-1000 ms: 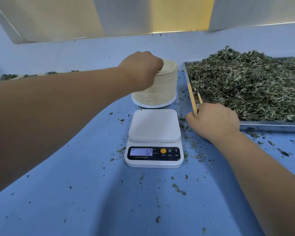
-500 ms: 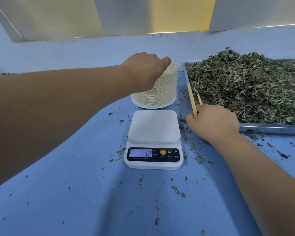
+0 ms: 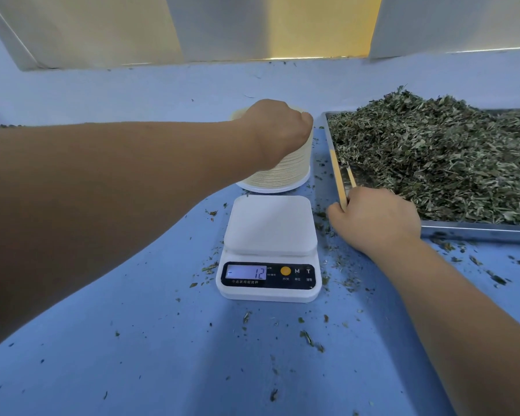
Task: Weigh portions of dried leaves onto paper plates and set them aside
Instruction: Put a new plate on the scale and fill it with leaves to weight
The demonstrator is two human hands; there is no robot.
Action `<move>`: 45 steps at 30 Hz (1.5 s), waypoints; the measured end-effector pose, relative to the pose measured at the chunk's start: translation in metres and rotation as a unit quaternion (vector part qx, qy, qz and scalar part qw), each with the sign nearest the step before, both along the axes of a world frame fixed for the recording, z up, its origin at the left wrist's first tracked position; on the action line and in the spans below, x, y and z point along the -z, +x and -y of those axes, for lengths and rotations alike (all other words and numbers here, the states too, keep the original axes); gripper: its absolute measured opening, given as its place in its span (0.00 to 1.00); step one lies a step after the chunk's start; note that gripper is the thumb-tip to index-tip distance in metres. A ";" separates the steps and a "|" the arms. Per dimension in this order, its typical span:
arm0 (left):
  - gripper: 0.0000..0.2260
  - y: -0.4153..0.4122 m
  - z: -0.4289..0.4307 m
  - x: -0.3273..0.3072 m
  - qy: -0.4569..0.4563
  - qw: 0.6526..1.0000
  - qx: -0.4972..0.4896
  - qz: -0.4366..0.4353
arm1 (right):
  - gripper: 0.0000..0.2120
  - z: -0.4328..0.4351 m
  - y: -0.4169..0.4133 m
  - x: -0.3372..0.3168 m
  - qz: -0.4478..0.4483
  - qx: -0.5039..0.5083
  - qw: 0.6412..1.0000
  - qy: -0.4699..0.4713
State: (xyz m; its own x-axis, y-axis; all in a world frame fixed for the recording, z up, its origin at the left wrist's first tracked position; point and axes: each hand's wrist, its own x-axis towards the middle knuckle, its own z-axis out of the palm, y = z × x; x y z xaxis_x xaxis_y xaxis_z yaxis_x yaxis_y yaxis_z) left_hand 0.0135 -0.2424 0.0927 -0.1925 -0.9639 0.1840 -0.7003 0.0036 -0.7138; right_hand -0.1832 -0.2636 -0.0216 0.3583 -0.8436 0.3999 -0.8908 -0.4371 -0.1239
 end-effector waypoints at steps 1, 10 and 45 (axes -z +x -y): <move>0.15 -0.001 0.000 -0.001 0.003 1.000 -0.008 0.001 | 0.17 0.000 0.000 0.000 -0.001 0.001 1.000 0.000; 0.09 0.002 -0.010 -0.017 -0.056 0.994 -0.029 -0.090 | 0.16 0.000 0.001 0.002 -0.004 0.008 1.000 0.003; 0.17 0.043 -0.111 0.114 -0.269 0.527 0.055 -0.805 | 0.19 -0.031 0.017 0.001 0.228 -0.229 0.946 -0.003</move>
State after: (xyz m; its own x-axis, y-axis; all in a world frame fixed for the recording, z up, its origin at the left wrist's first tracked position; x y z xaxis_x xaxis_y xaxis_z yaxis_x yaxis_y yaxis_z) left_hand 0.0562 -0.1314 -0.0209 0.5801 -0.6889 0.4346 -0.4164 0.2077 0.8851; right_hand -0.1660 -0.2325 -0.0227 0.4746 -0.6391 0.6052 -0.4619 -0.7661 -0.4468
